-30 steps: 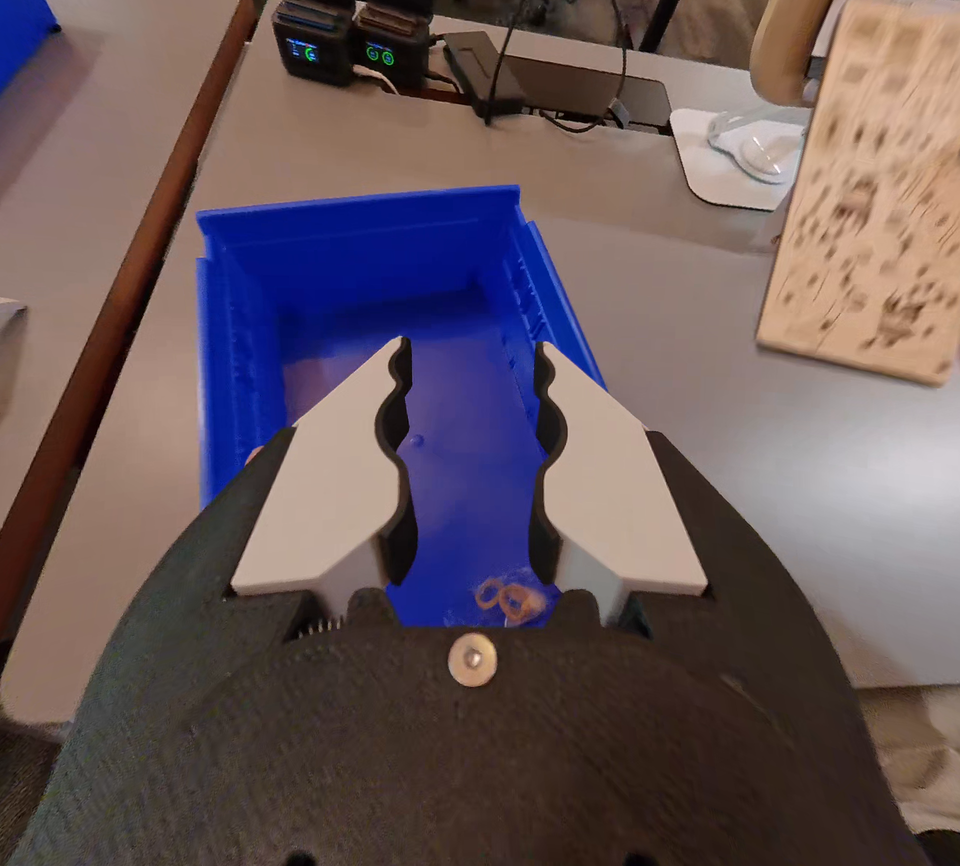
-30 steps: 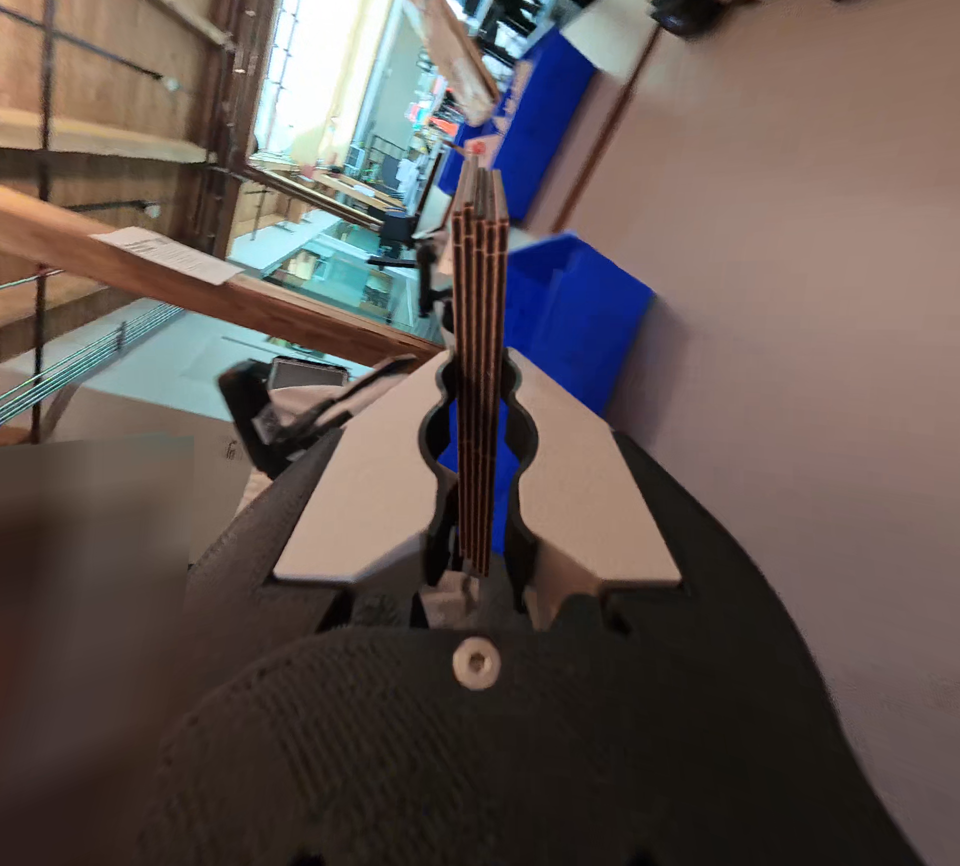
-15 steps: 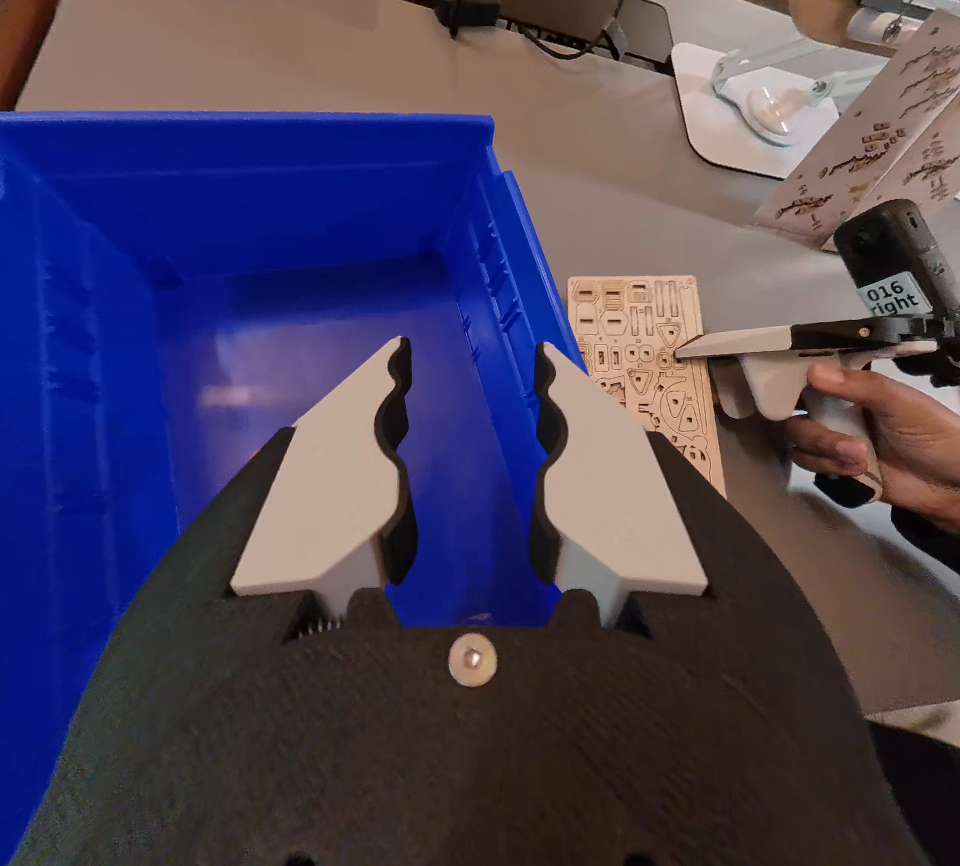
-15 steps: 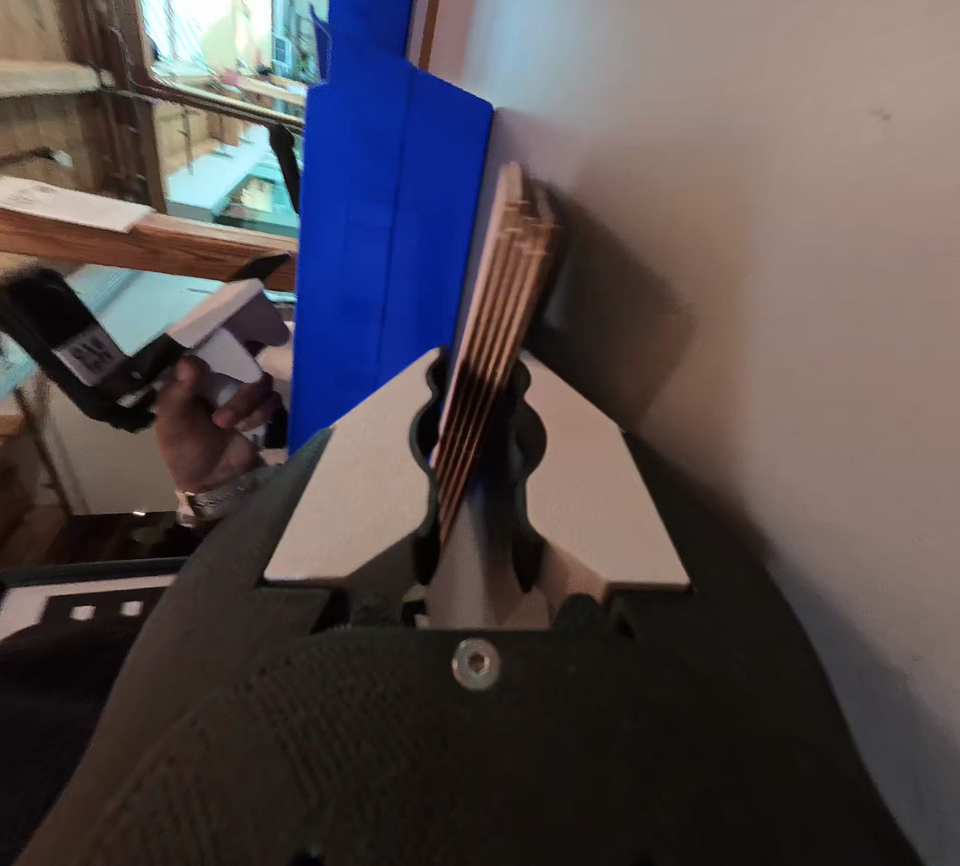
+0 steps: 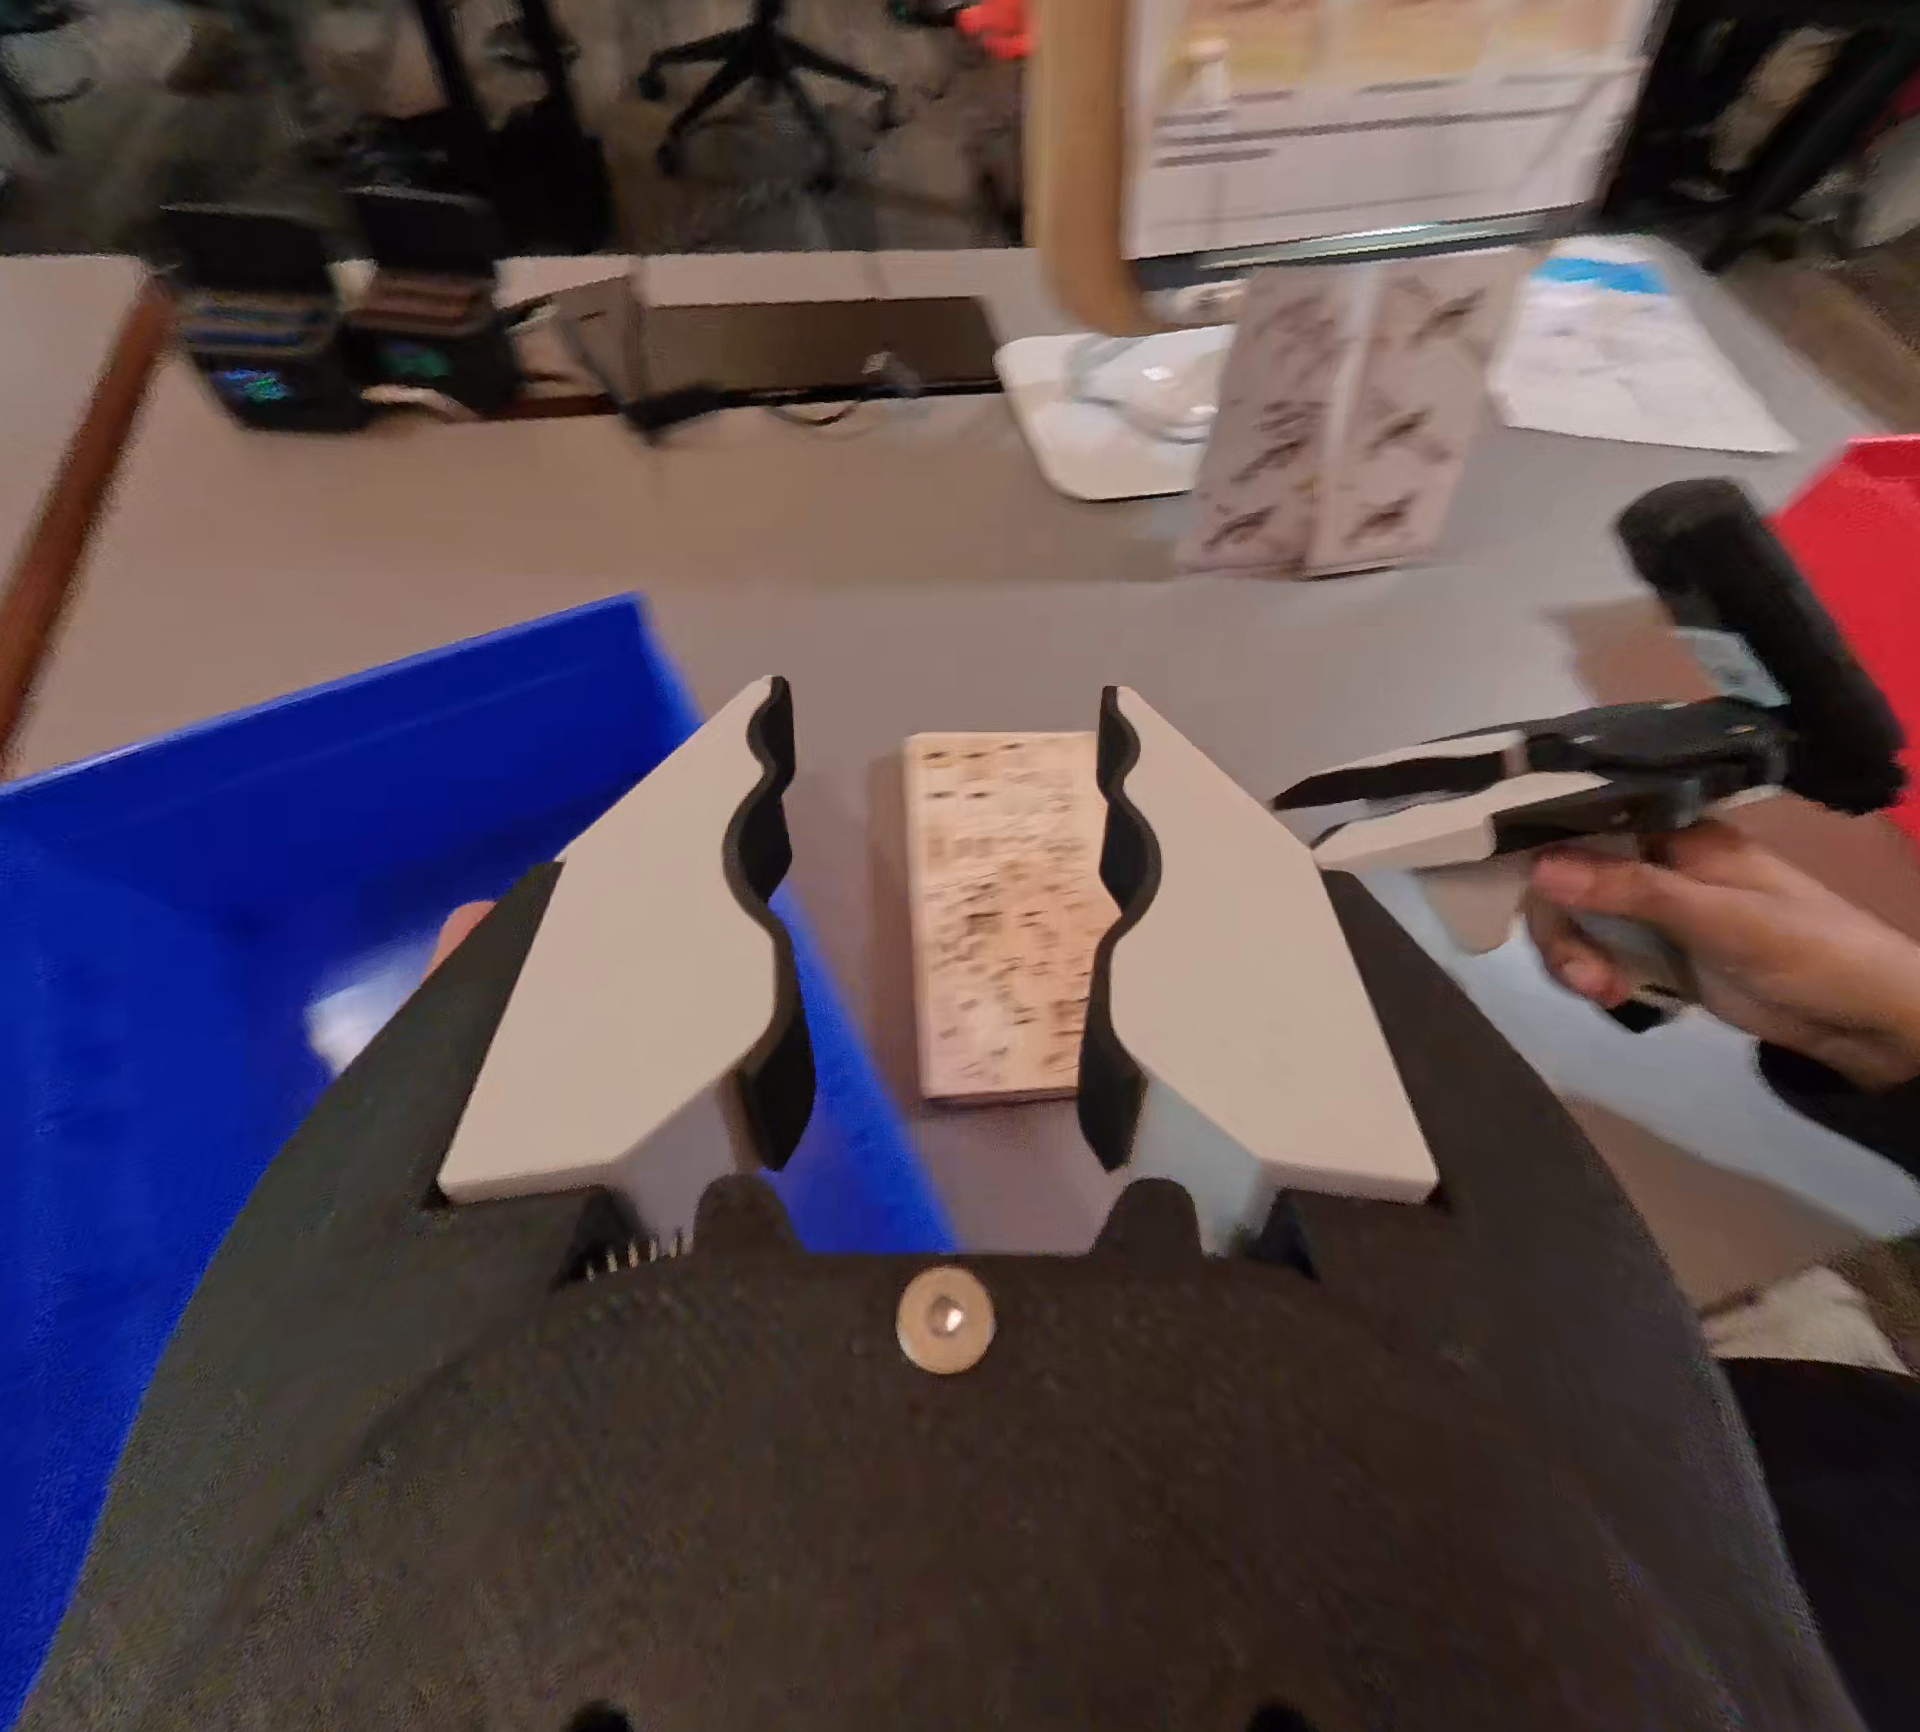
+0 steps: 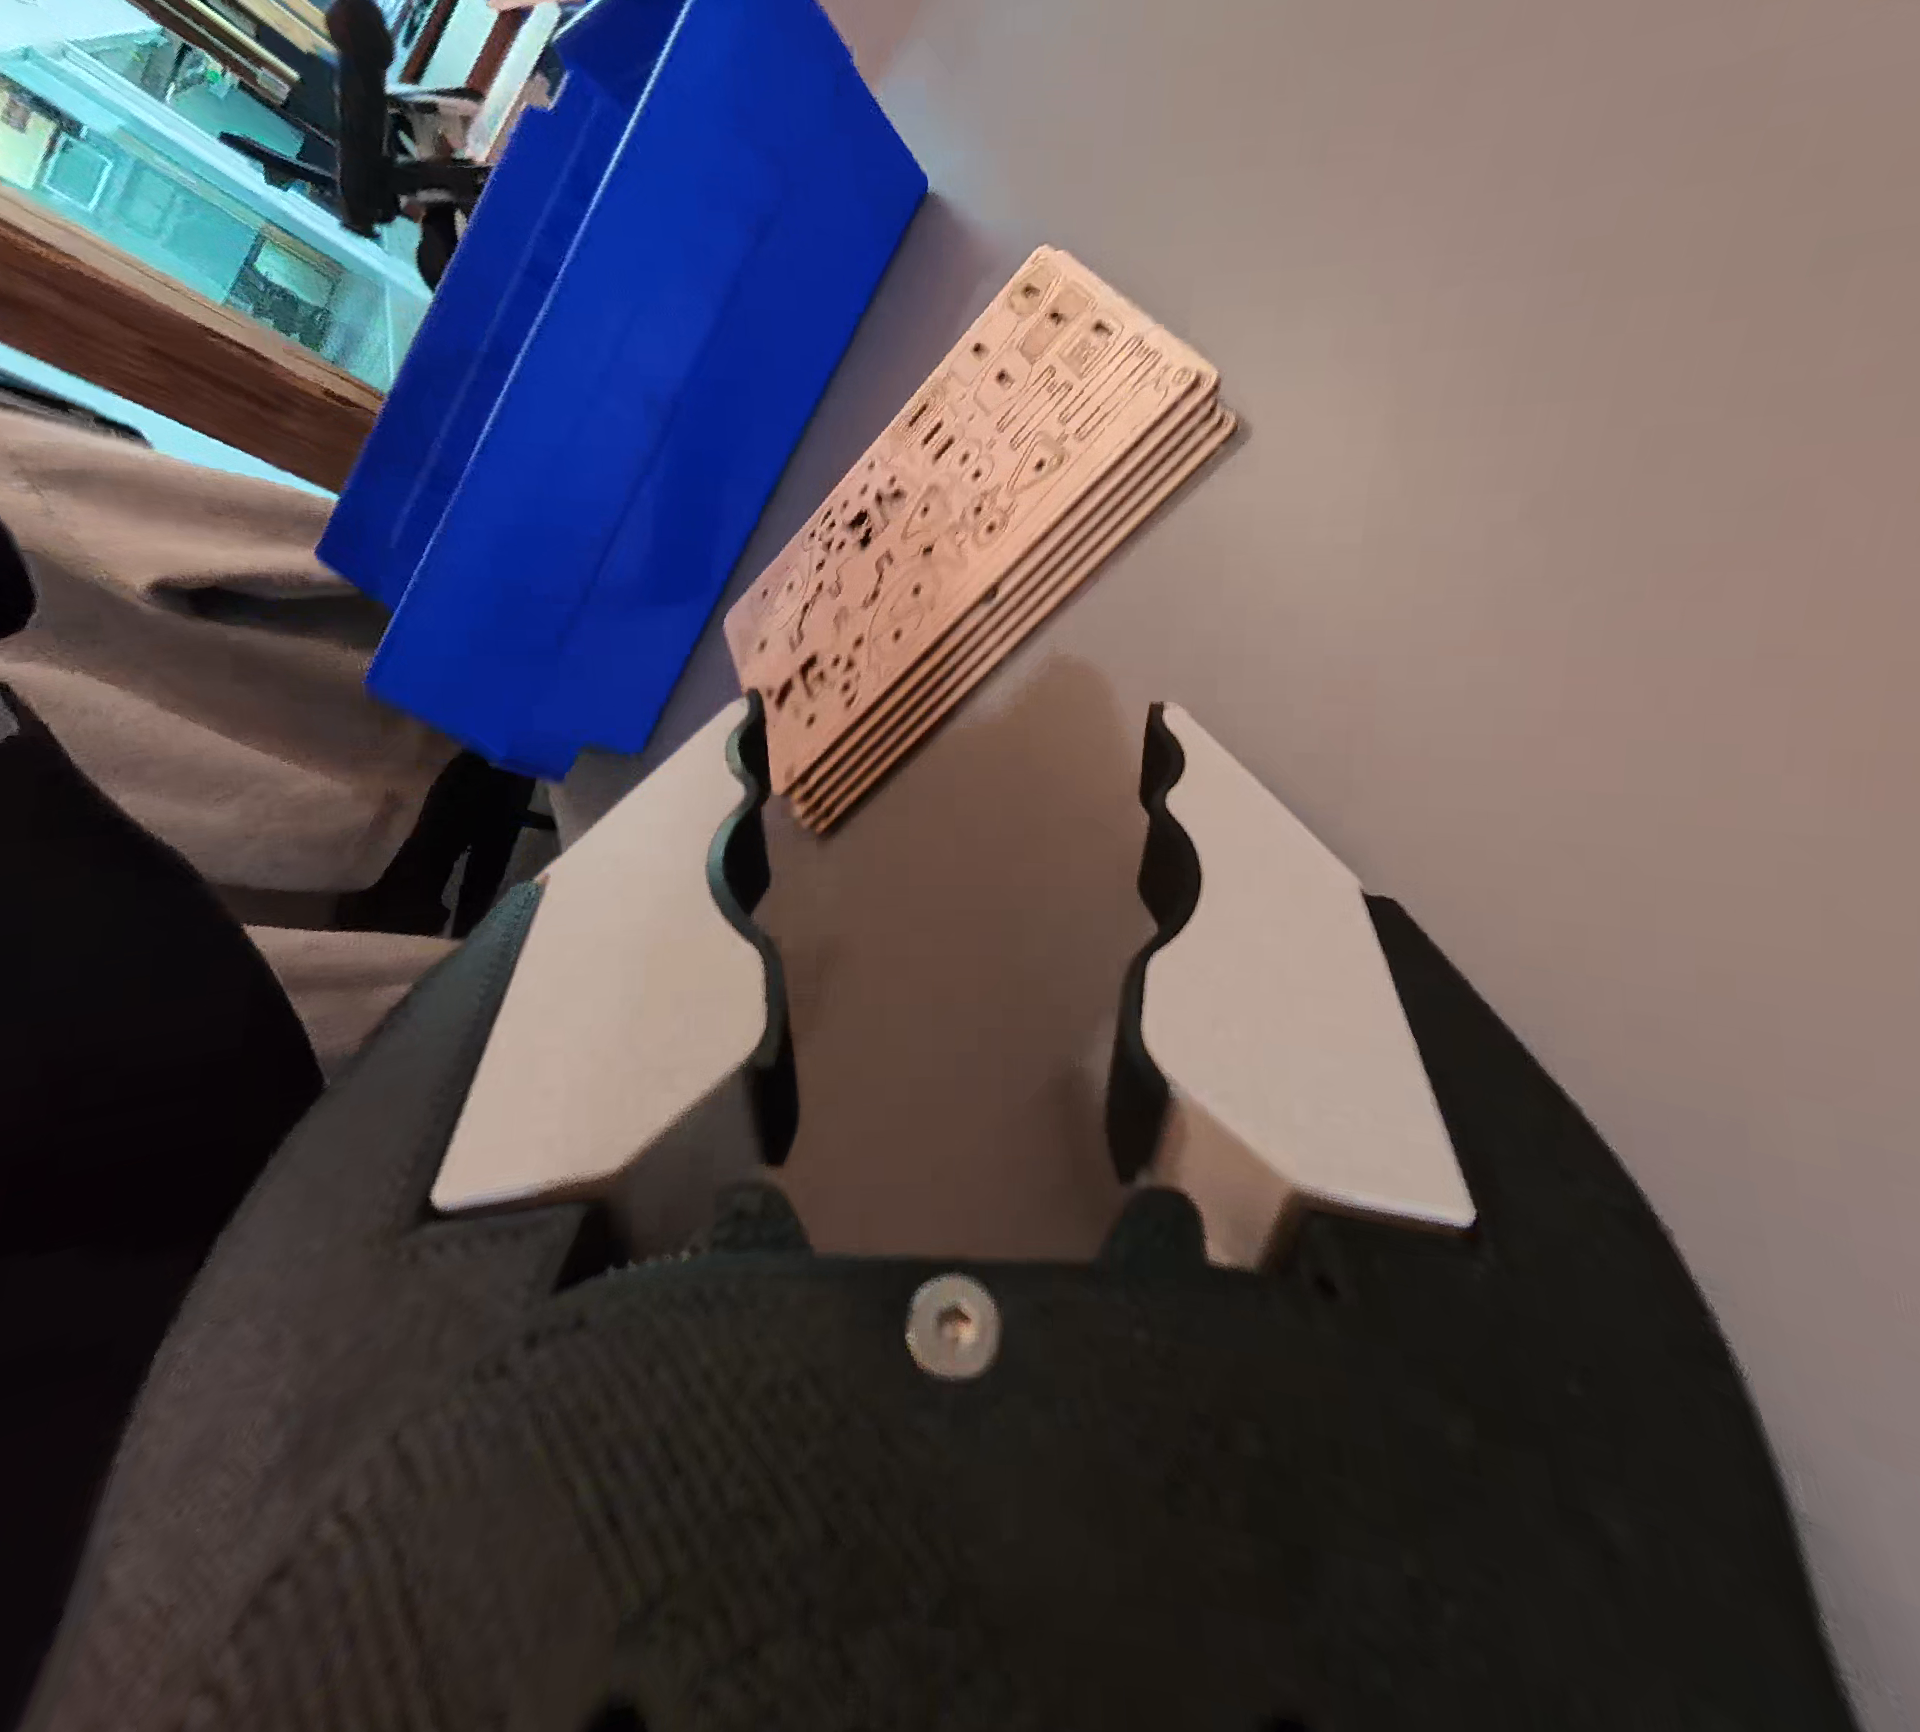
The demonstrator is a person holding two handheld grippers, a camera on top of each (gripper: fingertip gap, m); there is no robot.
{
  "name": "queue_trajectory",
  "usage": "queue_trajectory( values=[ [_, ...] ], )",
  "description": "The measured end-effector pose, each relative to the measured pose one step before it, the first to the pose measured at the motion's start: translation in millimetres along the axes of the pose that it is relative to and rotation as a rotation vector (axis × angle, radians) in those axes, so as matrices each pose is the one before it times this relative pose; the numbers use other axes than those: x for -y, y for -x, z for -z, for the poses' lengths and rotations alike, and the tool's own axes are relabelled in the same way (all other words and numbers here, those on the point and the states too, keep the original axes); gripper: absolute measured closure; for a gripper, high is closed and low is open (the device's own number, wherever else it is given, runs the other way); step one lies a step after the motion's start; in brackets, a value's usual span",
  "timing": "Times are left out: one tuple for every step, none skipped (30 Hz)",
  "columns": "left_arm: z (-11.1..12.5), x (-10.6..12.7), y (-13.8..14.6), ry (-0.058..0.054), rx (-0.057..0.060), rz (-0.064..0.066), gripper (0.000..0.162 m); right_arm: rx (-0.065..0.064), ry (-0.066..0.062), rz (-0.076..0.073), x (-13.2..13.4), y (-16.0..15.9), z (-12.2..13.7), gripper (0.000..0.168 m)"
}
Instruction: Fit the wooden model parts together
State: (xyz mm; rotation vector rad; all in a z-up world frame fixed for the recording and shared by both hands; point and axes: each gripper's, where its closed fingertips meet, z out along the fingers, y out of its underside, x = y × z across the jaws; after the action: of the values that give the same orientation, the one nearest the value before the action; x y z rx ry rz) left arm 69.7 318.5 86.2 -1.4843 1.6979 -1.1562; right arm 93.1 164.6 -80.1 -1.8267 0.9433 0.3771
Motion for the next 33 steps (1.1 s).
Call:
queue_trajectory(
  values=[
    [-5.82,0.84,-21.25,-0.0158,-0.0601,0.0166,0.095,-0.0034,-0.0044,0.0273,-8.27,2.84,9.08,0.097],
    [-9.46,-4.30,-22.06,0.0035,-0.0668,0.0379,0.084,-0.0110,-0.0027,0.0340,-10.61,1.46,9.62,0.100],
    [-12.83,-9.71,-23.24,0.0212,-0.0705,0.0342,0.076,-0.0183,-0.0017,0.0366,-12.37,0.08,10.28,0.103],
    [-16.07,-14.64,-22.01,0.0319,-0.0617,0.0111,0.071,-0.0225,-0.0050,0.0351,-13.33,-1.24,11.16,0.106],
    [-18.73,-19.41,-17.42,0.0522,-0.0346,-0.0092,0.066,-0.0177,-0.0103,0.0312,-13.51,-1.33,11.93,0.109],
    [-20.37,-22.85,-13.06,0.0735,-0.0102,-0.0349,0.062,-0.0108,-0.0135,0.0227,-13.10,-1.16,12.24,0.113],
    [-20.90,-23.24,-9.45,0.0820,0.0116,-0.0539,0.060,0.0013,-0.0007,0.0033,-12.34,-0.60,11.49,0.120],
    [-19.68,-19.31,-5.85,0.0631,0.0311,-0.0534,0.059,0.0147,0.0270,-0.0368,-10.67,0.45,9.87,0.120],
    [-16.65,-14.06,-3.07,0.0299,0.0454,-0.0448,0.056,0.0411,0.0380,-0.0499,-7.39,3.81,8.45,0.121],
    [-12.69,-10.58,-0.30,0.0035,0.0539,-0.0358,0.055,0.0434,0.0100,-0.0307,-1.91,4.50,8.09,0.121],
    [-8.65,-8.89,2.92,-0.0105,0.0624,-0.0219,0.056,0.0132,-0.0395,-0.0076,4.09,1.04,8.04,0.122],
    [-4.46,-8.34,6.52,-0.0134,0.0693,-0.0138,0.059,-0.0080,-0.0569,0.0033,5.88,-1.89,7.36,0.122],
    [-0.86,-7.26,8.66,-0.0123,0.0651,-0.0200,0.060,-0.0103,-0.0375,0.0097,2.97,-2.40,5.58,0.122],
    [1.45,-4.86,9.94,-0.0121,0.0576,-0.0268,0.059,-0.0105,-0.0028,0.0173,-1.86,-2.94,3.24,0.123],
    [2.48,-2.74,11.19,-0.0128,0.0536,-0.0269,0.061,-0.0238,0.0206,0.0215,-5.17,-5.29,1.73,0.123],
    [2.57,-1.58,13.43,-0.0146,0.0556,-0.0121,0.063,-0.0367,0.0244,0.0210,-6.14,-7.29,0.77,0.124],
    [1.96,-0.47,12.26,-0.0164,0.0371,-0.0005,0.065,-0.0363,0.0176,0.0127,-5.47,-6.79,0.20,0.125],
    [1.63,-1.77,10.62,-0.0048,0.0209,0.0078,0.067,-0.0209,0.0124,-0.0091,-3.60,-3.74,0.02,0.127],
    [1.16,-4.07,10.15,0.0110,0.0155,0.0186,0.068,0.0095,0.0000,-0.0155,-1.26,1.24,0.39,0.126],
    [0.81,-6.20,9.16,0.0217,0.0078,0.0209,0.068,0.0179,-0.0123,-0.0201,0.12,2.80,1.08,0.126],
    [0.90,-6.23,9.21,0.0177,0.0080,0.0180,0.069,0.0130,-0.0133,-0.0235,-0.03,1.89,1.40,0.125],
    [1.08,-5.54,11.31,0.0079,0.0209,0.0131,0.070,0.0039,-0.0088,-0.0208,-0.66,0.34,1.45,0.124],
    [1.31,-4.53,12.93,0.0014,0.0288,0.0121,0.073,-0.0097,-0.0041,-0.0089,-0.79,-1.33,1.46,0.123],
    [1.37,-2.38,9.48,-0.0052,0.0088,0.0209,0.075,-0.0251,0.0000,0.0043,-0.68,-3.07,1.30,0.122],
    [1.44,-0.76,5.30,-0.0074,-0.0137,0.0220,0.076,-0.0602,0.0023,0.0154,-0.40,-7.52,1.16,0.122],
    [0.93,-0.49,5.96,-0.0078,-0.0103,0.0144,0.078,-0.0877,-0.0007,0.0284,0.71,-10.69,1.42,0.121],
    [-0.05,-1.66,7.08,-0.0037,-0.0028,0.0083,0.085,-0.0711,-0.0026,0.0461,1.39,-7.58,0.89,0.122],
    [-0.88,-3.21,5.33,0.0030,-0.0093,0.0138,0.086,-0.0471,-0.0016,0.0557,1.46,-3.56,0.08,0.122],
    [-1.50,-4.02,0.21,0.0061,-0.0286,0.0263,0.086,-0.0353,-0.0004,0.0501,1.30,-1.84,-1.00,0.122],
    [-1.65,-4.21,-2.73,0.0053,-0.0361,0.0278,0.084,-0.0214,0.0014,0.0371,1.21,0.02,-1.96,0.122],
    [-1.43,-4.52,-1.89,0.0094,-0.0218,0.0112,0.083,-0.0048,0.0029,0.0222,1.23,2.01,-2.63,0.122],
    [-0.61,-3.63,1.58,0.0091,0.0087,-0.0125,0.081,0.0052,0.0019,0.0080,1.56,3.10,-2.79,0.121],
    [0.80,-1.21,7.03,-0.0008,0.0528,-0.0302,0.080,0.0129,-0.0013,0.0004,1.89,3.86,-2.41,0.120]
  ],
)
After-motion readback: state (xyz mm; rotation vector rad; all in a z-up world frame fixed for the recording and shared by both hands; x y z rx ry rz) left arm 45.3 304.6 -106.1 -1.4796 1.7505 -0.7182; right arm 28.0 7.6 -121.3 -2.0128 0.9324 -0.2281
